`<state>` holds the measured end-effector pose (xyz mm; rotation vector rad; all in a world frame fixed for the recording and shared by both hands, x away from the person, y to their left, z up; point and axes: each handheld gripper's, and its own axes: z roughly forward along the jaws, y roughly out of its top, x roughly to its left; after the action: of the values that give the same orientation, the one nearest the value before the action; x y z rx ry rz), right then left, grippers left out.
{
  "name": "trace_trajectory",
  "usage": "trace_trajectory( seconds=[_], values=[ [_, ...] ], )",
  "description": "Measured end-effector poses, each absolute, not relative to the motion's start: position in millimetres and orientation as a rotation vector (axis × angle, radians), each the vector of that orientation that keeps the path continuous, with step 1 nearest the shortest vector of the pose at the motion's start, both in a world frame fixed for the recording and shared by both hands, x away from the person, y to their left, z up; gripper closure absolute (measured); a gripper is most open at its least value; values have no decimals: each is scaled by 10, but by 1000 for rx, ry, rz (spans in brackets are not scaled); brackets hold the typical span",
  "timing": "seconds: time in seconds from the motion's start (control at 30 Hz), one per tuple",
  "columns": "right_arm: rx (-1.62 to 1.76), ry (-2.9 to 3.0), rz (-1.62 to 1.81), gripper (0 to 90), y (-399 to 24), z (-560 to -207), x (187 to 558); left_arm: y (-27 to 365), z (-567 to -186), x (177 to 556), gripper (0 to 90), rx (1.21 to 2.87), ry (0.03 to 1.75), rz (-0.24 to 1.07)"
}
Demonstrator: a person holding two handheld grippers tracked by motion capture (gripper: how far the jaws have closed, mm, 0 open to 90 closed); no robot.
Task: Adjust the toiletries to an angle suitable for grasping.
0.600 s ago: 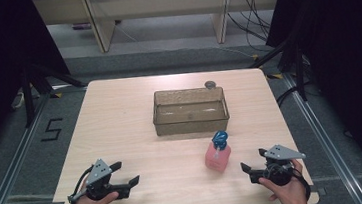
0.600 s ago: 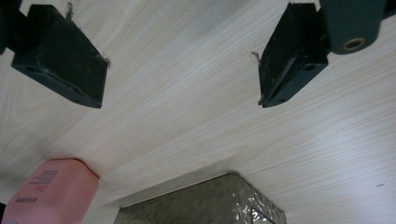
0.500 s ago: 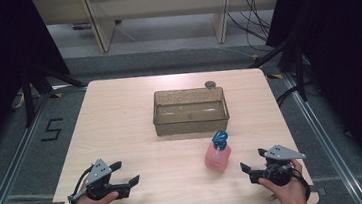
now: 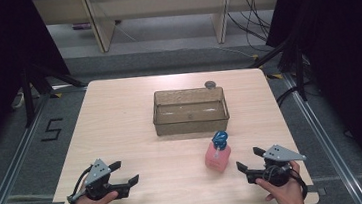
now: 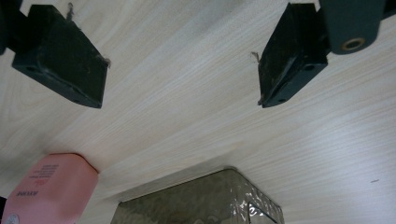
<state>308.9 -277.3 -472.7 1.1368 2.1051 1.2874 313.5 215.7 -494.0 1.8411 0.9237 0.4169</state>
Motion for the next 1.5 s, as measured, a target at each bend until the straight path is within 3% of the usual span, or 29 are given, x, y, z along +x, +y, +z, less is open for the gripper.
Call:
trace_trajectory(
  seconds=[1.5],
  values=[
    [1025,2128,1361,226,-2427,-4613,3157,2154,-4915,3126,159,1830,935,413]
  ],
)
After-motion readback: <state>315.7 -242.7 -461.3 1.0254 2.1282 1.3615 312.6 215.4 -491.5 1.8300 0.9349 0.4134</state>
